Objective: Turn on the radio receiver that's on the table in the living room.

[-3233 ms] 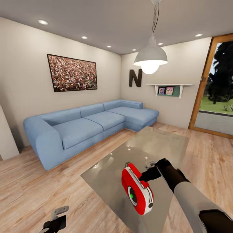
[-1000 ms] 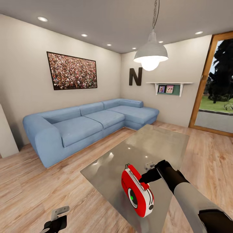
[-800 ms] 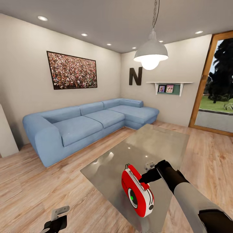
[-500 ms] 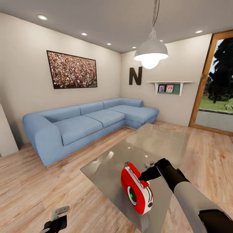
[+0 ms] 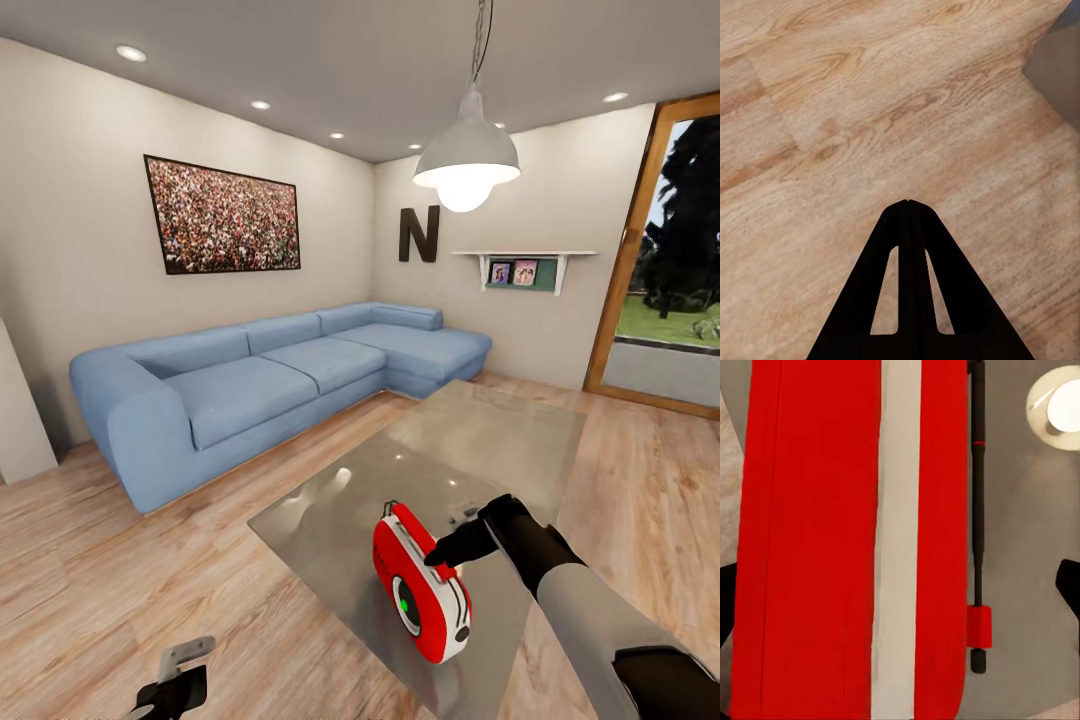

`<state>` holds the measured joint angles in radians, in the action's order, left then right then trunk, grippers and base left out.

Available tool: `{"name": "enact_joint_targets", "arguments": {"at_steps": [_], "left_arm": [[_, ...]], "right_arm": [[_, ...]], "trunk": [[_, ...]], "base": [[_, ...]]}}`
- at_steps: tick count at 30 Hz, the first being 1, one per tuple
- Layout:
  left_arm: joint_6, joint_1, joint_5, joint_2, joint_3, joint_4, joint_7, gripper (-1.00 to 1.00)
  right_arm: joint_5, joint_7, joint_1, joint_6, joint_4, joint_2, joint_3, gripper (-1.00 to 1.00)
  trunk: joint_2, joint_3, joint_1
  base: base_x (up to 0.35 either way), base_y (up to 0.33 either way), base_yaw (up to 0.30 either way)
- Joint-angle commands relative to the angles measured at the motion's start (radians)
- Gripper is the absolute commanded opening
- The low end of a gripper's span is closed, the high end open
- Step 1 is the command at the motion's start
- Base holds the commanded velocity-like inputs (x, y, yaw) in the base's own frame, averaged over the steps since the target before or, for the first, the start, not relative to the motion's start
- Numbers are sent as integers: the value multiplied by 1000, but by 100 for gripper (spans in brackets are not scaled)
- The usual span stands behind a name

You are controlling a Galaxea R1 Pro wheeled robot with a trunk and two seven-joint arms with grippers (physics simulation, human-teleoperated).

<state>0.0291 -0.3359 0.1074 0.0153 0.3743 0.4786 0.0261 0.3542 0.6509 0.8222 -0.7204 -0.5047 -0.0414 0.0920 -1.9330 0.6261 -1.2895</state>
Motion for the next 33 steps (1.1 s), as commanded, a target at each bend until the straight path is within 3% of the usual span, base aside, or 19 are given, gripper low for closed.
{"name": "enact_joint_targets", "arguments": {"at_steps": [1,12,33], "left_arm": [[0,0,0,0,0,0,0,-100],[0,0,8,5,-4,0,1,-100],[-2,0,11,6,-8,-1,5,-100]], "right_arm": [[0,0,0,0,0,0,0,100],[0,1,0,1,0,0,0,100],[1,0,0,1,0,0,0,100]], "trunk": [[0,0,0],[0,0,0],[147,-66,81]], "base": [[0,0,0],[0,0,0],[0,0,0]]}}
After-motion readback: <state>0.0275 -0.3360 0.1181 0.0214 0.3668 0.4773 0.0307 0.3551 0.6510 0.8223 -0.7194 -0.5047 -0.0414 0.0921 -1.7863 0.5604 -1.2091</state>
